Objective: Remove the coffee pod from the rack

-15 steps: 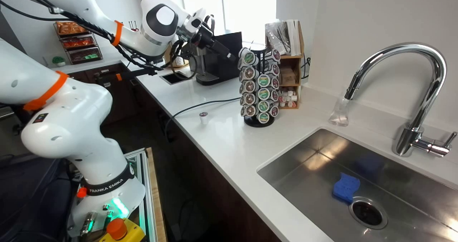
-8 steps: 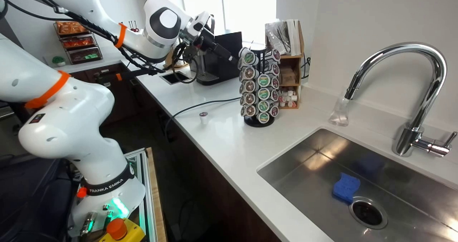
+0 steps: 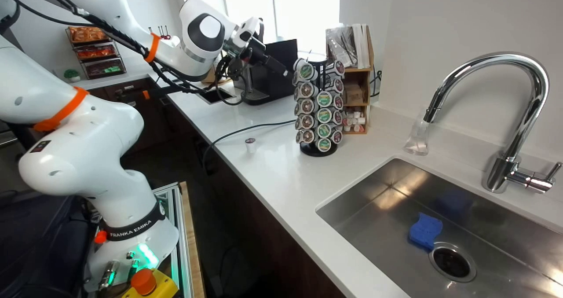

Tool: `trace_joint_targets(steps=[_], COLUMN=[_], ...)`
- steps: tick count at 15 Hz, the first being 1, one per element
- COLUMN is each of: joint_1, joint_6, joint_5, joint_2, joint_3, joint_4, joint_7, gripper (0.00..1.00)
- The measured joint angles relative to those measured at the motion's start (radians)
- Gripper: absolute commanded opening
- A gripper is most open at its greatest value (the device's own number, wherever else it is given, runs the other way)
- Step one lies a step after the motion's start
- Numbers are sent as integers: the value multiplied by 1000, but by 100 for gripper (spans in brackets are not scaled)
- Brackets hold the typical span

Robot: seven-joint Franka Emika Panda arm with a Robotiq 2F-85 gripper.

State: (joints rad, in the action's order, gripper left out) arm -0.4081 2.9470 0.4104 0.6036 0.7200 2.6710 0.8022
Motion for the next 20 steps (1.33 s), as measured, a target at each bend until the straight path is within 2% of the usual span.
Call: trace_joint_targets(steps=[9, 12, 17, 20], joint_1=[-134, -168, -220, -248], joint_6=[53, 57, 77, 107], joint_5=[1, 1, 1, 1], joint_2=[6, 8, 13, 17], joint_3=[120, 145, 188, 212], joint_4=[-14, -20, -27, -28], joint_7=[21, 22, 23, 23], gripper=[99, 87, 86, 89])
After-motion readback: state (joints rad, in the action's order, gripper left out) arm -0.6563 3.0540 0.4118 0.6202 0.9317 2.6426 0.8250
